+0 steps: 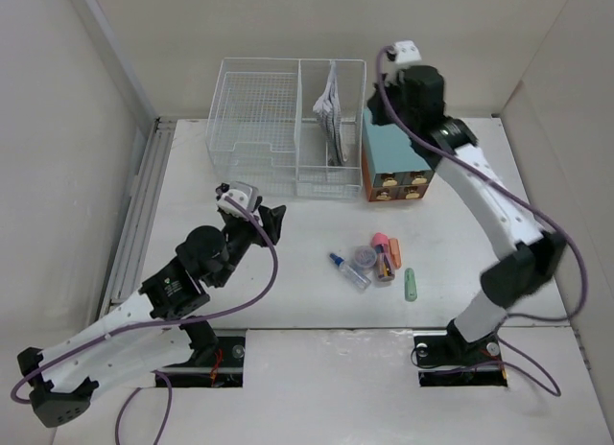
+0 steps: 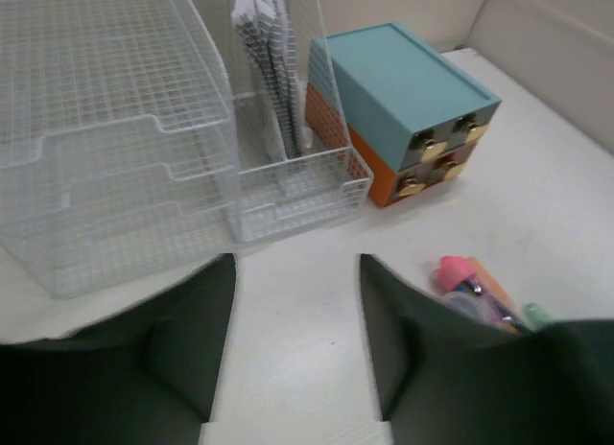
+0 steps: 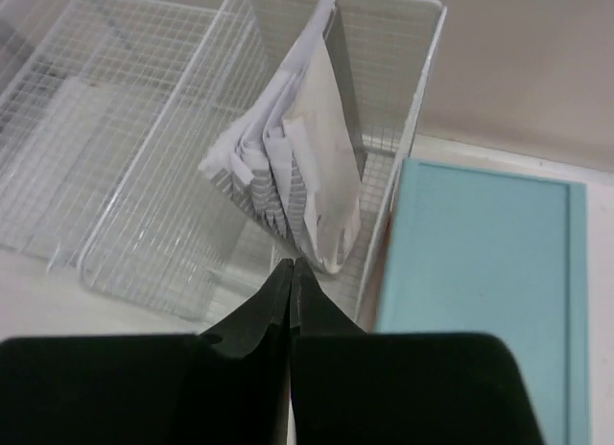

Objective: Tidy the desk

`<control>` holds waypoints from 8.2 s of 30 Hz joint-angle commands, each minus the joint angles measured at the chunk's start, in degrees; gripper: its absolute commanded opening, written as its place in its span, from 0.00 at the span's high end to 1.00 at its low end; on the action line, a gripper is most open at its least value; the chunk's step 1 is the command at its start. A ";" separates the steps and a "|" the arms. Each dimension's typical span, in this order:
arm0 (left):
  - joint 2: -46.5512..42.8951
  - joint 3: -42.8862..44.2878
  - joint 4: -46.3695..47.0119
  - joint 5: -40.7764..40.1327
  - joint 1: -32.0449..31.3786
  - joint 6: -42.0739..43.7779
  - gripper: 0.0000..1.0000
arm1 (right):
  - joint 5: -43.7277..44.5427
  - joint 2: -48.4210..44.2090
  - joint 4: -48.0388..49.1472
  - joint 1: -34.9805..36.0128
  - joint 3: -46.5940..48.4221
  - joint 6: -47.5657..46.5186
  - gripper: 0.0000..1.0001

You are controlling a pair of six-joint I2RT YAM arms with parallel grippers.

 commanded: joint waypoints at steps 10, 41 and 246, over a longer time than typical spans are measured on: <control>15.41 -0.80 11.97 14.74 0.91 -23.27 0.16 | -39.93 -31.79 17.53 -19.69 -56.03 1.36 0.25; 14.27 -18.74 28.43 14.66 -1.29 -32.44 0.08 | -35.11 -10.70 43.28 -21.71 -57.28 24.65 0.34; 74.74 35.22 25.61 24.59 1.87 -13.89 0.57 | -27.54 -14.12 35.03 -31.73 -57.98 23.87 0.64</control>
